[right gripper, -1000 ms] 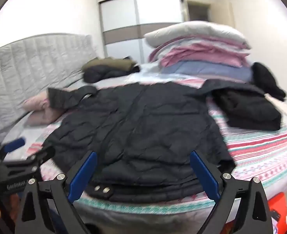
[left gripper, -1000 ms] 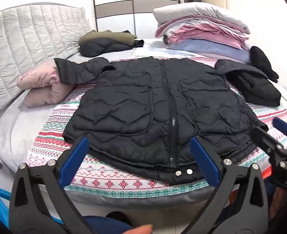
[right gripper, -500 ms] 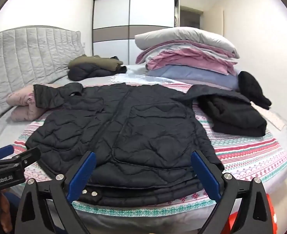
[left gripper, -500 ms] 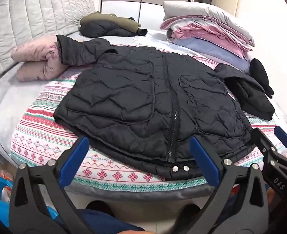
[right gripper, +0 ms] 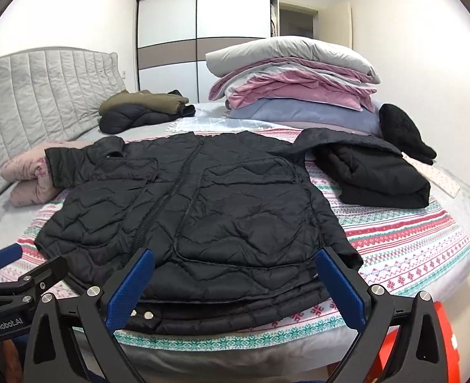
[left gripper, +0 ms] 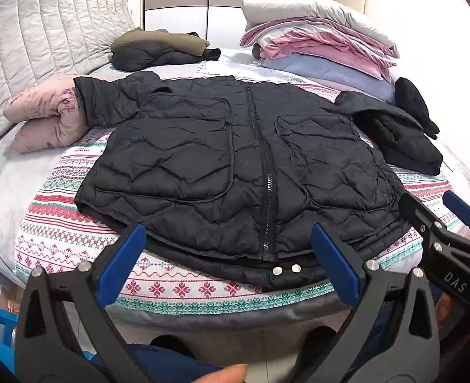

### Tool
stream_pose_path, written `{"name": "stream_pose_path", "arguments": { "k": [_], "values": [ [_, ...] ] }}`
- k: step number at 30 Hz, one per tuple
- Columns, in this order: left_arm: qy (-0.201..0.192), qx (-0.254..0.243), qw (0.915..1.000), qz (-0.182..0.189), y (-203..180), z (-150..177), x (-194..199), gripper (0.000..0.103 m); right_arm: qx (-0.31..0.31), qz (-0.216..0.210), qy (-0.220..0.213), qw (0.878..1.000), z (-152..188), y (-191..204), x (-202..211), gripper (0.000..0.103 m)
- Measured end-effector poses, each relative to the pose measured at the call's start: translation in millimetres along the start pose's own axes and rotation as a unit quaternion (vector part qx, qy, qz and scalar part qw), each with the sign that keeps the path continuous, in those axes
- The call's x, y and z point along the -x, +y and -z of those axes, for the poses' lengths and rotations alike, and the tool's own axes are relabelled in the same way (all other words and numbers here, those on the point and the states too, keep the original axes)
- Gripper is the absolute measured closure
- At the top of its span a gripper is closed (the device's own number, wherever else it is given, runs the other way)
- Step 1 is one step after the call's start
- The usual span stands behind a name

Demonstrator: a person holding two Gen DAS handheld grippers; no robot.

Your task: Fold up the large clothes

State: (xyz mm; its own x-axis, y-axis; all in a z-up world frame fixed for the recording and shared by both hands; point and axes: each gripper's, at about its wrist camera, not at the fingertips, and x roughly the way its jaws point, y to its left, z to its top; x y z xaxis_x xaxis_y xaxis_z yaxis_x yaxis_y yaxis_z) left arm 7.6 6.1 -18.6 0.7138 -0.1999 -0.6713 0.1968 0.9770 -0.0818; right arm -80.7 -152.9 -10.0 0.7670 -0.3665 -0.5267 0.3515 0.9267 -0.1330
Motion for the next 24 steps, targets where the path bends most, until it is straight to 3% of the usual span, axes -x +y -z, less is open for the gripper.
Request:
{"name": "stream_pose_path", "arguments": {
  "k": [8, 24],
  "values": [
    [0.006, 0.019, 0.9997, 0.017, 6.1, 1.5, -2.9, 0.0, 0.006, 0.01, 0.001, 1.0, 1.7, 4.0, 0.9, 0.001],
    [0.007, 0.007, 0.9998, 0.018, 0.5, 3.5, -2.3, 0.0, 0.023, 0.021, 0.008, 0.999, 6.0, 10.5, -2.1, 0.001]
  ]
}}
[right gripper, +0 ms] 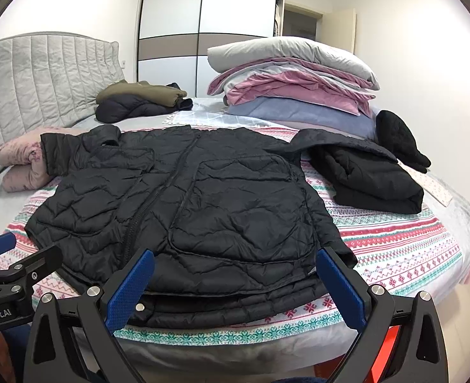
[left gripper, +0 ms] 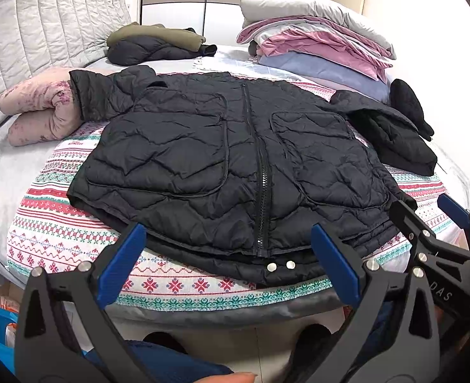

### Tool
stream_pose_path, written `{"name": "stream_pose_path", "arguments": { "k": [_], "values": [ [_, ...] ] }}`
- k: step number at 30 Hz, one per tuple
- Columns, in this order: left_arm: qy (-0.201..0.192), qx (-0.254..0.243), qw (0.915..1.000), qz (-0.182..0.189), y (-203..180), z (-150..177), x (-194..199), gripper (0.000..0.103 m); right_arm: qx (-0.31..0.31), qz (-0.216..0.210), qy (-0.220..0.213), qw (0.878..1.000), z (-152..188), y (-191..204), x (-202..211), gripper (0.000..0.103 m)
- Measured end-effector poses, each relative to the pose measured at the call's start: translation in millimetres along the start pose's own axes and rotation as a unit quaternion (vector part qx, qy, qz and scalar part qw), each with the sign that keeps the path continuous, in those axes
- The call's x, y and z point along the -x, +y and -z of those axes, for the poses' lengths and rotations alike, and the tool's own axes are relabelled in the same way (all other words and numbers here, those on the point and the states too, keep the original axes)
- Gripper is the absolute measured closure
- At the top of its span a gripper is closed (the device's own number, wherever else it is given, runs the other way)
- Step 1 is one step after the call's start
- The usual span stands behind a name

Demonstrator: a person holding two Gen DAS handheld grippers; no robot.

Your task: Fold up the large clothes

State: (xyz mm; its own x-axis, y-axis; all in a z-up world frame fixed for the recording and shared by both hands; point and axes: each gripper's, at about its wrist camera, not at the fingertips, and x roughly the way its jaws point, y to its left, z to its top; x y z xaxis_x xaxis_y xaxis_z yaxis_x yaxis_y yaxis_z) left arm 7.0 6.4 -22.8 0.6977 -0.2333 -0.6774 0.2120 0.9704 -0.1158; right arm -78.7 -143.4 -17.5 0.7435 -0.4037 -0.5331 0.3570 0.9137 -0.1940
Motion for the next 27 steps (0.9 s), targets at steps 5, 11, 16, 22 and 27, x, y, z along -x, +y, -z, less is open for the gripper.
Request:
{"name": "stream_pose_path", "arguments": {
  "k": [5, 11, 16, 22, 27],
  "values": [
    [0.003, -0.006, 1.0, 0.003, -2.1, 1.0, -0.7, 0.0, 0.0, -0.001, 0.0, 1.0, 0.2, -0.3, -0.1, 0.001],
    [0.007, -0.011, 0.9999, 0.003, -5.0, 1.7, -1.5, 0.0, -0.001, -0.002, 0.001, 1.0, 0.8, -0.5, 0.5, 0.001],
    [0.01, -0.011, 0.9999, 0.003, -5.7, 2.1, -2.2, 0.0, -0.002, -0.002, 0.003, 1.0, 1.1, -0.7, 0.5, 0.001],
    [0.011, -0.007, 0.9999, 0.006, -3.7, 2.1, -1.5, 0.0, -0.001, -0.001, 0.004, 1.0, 0.9, 0.1, 0.4, 0.001],
    [0.011, -0.005, 0.9999, 0.006, -2.0, 1.4, -1.7, 0.0, -0.001, -0.001, 0.006, 1.0, 0.8, 0.0, -0.7, 0.001]
  ]
}}
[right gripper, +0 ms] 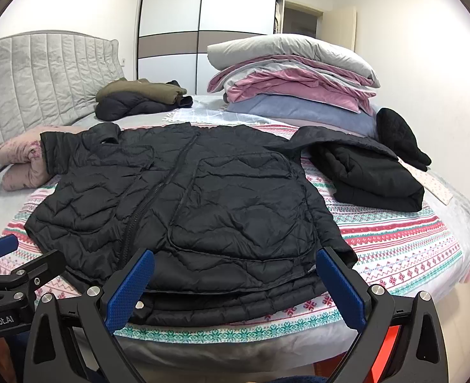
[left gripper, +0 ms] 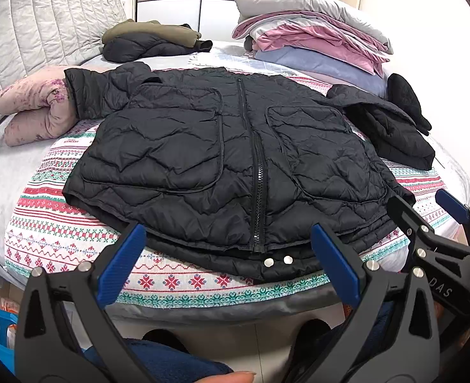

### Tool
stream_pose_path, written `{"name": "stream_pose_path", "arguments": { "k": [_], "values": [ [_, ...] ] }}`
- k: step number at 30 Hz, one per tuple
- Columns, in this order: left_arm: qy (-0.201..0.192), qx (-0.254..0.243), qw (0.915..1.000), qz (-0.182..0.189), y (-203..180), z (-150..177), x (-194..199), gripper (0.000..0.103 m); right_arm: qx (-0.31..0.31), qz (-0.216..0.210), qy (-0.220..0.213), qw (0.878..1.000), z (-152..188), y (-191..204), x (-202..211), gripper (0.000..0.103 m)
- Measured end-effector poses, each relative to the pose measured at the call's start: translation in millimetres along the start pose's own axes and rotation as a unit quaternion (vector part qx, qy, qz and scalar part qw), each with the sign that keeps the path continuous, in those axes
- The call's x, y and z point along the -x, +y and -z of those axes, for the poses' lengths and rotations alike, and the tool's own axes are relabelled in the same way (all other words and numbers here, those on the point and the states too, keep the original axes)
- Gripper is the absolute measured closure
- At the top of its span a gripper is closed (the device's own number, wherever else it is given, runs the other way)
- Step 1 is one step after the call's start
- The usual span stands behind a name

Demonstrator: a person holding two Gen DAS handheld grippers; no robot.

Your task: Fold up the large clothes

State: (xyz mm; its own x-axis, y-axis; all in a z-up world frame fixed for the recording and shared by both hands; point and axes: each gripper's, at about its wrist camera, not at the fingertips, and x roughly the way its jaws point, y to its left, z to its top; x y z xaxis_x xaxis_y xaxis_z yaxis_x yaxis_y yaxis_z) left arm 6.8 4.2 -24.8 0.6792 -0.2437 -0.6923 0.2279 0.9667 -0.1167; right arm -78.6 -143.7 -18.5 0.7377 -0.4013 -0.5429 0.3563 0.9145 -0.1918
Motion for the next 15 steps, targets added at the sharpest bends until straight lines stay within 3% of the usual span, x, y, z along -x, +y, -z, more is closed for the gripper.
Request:
{"name": "stream_pose_path", "arguments": {
  "k": [15],
  "values": [
    [0.009, 0.003, 0.9999, -0.004, 15.3, -3.0, -11.2, 0.0, 0.002, 0.003, 0.022, 1.0, 0.6, -9.0, -17.3, 0.001]
  ]
}}
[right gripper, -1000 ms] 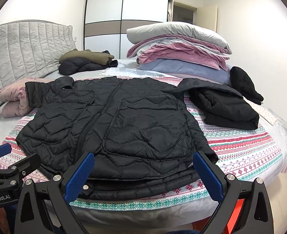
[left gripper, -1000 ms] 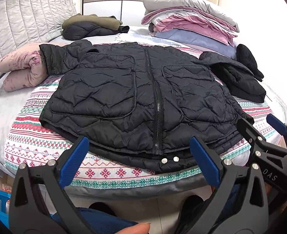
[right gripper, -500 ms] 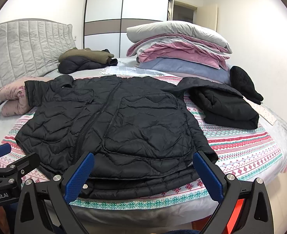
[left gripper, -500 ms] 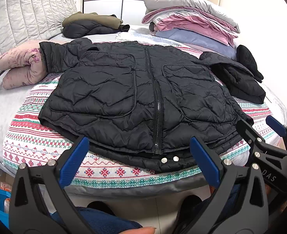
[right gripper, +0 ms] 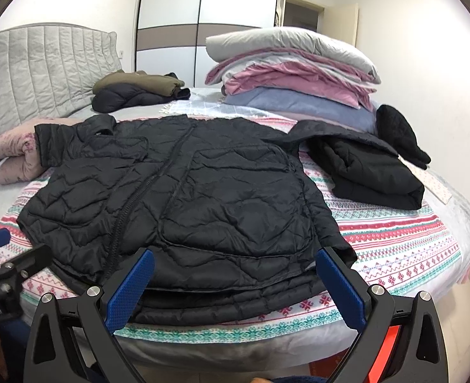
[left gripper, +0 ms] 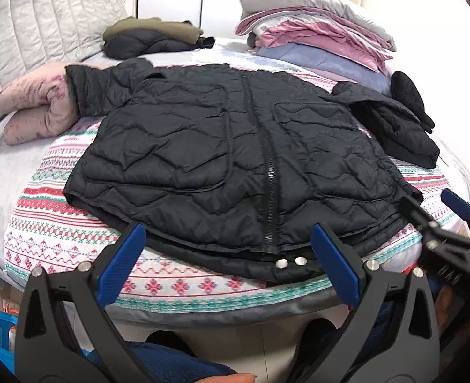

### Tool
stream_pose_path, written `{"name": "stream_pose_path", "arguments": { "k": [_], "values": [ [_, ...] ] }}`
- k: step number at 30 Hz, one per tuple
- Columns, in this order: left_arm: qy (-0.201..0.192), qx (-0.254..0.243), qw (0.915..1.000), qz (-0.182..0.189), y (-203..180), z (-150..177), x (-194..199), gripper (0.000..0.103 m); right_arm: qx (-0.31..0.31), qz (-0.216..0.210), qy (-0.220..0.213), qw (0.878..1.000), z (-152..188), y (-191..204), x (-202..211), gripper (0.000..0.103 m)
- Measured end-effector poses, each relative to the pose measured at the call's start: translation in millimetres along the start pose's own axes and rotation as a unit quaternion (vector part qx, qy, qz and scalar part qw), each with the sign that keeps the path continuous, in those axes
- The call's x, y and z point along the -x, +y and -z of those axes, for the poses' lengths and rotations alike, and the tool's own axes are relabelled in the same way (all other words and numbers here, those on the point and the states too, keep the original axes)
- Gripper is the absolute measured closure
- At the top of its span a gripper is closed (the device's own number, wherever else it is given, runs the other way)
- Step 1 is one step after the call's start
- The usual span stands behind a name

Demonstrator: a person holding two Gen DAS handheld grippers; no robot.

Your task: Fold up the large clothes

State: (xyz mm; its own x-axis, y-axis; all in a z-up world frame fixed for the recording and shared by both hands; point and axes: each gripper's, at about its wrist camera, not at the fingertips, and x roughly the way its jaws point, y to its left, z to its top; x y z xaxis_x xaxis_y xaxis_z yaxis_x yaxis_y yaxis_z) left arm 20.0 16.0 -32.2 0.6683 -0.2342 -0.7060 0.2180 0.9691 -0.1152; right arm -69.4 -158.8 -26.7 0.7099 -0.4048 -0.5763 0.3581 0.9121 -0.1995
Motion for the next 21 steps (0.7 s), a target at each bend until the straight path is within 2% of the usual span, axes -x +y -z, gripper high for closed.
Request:
{"name": "stream_pose_path", "arguments": {
  "k": [2, 5, 7, 10, 13, 15, 17, 19, 21],
  "values": [
    [0.01, 0.022, 0.9997, -0.005, 20.4, -3.8, -3.6, 0.0, -0.025, -0.01, 0.015, 1.0, -2.3, -19.8, -7.2, 0.001],
    [0.016, 0.054, 0.9982, -0.019, 53.2, -7.8, -3.2, 0.0, -0.099, -0.031, 0.051, 0.993, -4.9, -66.3, -23.5, 0.001],
    [0.028, 0.067, 0.9969, -0.033, 70.2, -9.2, -5.7, 0.0, -0.15, -0.048, 0.072, 0.985, -2.1, -97.0, -33.1, 0.001],
    [0.046, 0.092, 0.9941, -0.034, 101.2, -13.9, -9.9, 0.0, -0.203, -0.061, 0.114, 0.971, 3.6, -134.0, -50.4, 0.001],
    [0.058, 0.111, 0.9894, -0.073, 133.5, -25.2, -17.3, 0.0, -0.222, -0.061, 0.173, 0.958, 5.8, -152.1, -73.1, 0.001],
    [0.065, 0.129, 0.9867, -0.074, 149.8, -31.0, -21.7, 0.0, -0.23, -0.075, 0.183, 0.953, 2.5, -157.4, -81.3, 0.002],
    [0.071, 0.152, 0.9834, -0.07, 167.9, -38.0, -30.4, 0.0, -0.234, -0.068, 0.191, 0.951, -3.1, -159.3, -95.1, 0.004],
    [0.085, 0.159, 0.9802, -0.082, 175.9, -41.2, -42.5, 0.0, -0.235, -0.067, 0.208, 0.947, -3.1, -156.7, -110.6, 0.02],
    [0.097, 0.164, 0.9783, -0.081, 184.0, -41.3, -55.8, 0.002, -0.237, -0.073, 0.229, 0.941, -1.3, -153.0, -126.8, 0.066]
  ]
}}
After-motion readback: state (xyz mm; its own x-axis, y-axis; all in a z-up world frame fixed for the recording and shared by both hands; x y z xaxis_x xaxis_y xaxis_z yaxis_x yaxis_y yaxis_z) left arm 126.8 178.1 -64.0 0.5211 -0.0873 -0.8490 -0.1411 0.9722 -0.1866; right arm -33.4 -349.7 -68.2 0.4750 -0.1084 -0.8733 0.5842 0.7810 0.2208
